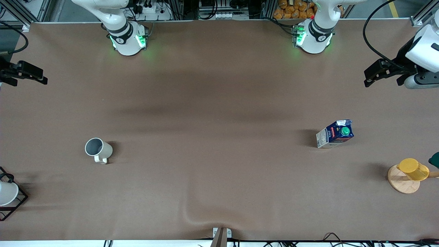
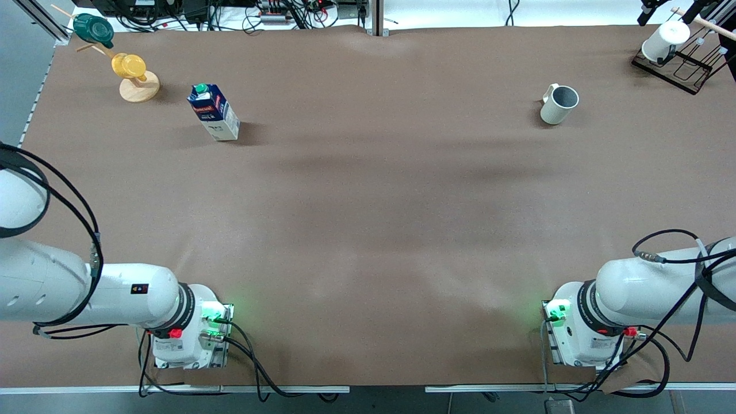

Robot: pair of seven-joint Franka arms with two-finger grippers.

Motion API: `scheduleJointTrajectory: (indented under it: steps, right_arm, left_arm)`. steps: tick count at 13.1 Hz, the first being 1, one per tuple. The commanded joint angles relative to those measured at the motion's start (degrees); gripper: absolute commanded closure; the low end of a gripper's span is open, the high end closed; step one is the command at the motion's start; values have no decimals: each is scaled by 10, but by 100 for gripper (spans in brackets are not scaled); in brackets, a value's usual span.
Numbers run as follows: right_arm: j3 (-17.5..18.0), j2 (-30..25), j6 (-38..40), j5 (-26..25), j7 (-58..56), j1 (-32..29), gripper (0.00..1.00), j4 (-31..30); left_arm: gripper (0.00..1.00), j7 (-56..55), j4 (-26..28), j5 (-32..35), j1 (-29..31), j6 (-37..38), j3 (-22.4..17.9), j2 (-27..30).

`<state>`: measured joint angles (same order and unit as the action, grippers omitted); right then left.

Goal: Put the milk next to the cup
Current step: 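Reach the left gripper to the milk carton while the right gripper reaches the mug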

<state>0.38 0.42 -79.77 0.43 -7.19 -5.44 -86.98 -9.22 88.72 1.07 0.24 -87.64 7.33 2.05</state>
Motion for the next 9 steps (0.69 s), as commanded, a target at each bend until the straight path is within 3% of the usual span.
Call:
scheduleJointTrajectory:
  steps: [1, 4, 6, 9]
  right_arm:
    - [11, -12, -3, -9, 7, -18, 0, -7]
    - [11, -10, -8, -10, 3, -18, 0, 1]
    - [10, -7, -10, -9, 1, -22, 0, 6]
    - [10, 1, -6, -10, 9, -26, 0, 7]
  left_arm:
    - [0, 12, 9, -11, -1, 0, -6, 14]
    - [0, 12, -24, -7, -1, 0, -9, -20]
    - [0, 16, -15, -7, -1, -1, -9, -47]
    - [0, 15, 87, -2, 10, -108, -8, -49]
